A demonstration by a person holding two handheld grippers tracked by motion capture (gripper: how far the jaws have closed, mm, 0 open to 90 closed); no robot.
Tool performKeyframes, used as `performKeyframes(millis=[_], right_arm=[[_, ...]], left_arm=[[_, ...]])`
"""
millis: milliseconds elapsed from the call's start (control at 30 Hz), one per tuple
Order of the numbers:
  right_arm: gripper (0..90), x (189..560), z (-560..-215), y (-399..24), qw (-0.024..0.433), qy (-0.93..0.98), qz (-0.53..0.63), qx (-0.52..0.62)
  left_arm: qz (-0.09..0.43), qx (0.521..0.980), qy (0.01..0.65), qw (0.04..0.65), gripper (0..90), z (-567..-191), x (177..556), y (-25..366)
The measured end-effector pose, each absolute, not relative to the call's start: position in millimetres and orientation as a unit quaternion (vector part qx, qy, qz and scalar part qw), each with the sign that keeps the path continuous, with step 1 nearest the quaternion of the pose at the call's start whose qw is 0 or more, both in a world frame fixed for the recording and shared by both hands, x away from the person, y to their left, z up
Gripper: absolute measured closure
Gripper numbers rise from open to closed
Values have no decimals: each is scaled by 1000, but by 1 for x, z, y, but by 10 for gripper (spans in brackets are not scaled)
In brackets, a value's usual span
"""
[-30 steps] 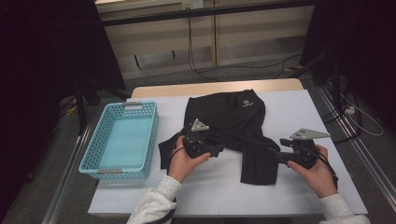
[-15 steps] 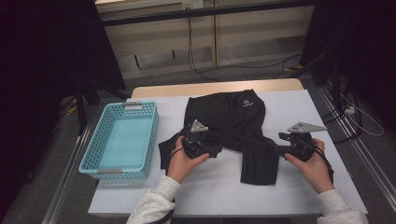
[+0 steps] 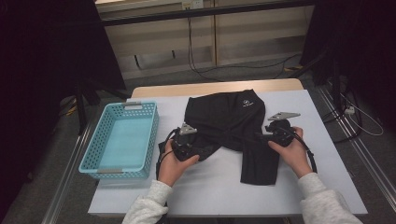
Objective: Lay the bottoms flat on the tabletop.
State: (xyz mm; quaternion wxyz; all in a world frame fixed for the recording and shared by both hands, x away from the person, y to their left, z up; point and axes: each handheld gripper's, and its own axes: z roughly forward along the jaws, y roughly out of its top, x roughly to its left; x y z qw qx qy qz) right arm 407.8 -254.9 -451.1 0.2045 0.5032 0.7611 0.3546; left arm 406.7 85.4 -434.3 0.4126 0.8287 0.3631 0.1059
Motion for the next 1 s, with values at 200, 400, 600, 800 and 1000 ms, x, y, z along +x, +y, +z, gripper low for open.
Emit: performKeyframes(millis=[200,400,600,800,1000], right_arm=[[827,408,-457,-259,194,760,342,518],[894,393,-442,-281,197,727,380,536],[893,376,-440,-299,193,722,374,549],[877,371,-446,-301,200,738,321,559],[879,370,-444,-304,204,736,339,550]], left_arm=[[108,826,365,416,160,-433,406,87],[106,828,358,419,160,-431,405,84],[102,833,352,414,160,-432,407,77],[102,832,350,417,160,-433,407,74],[102,835,349,414,160,-433,408,76]])
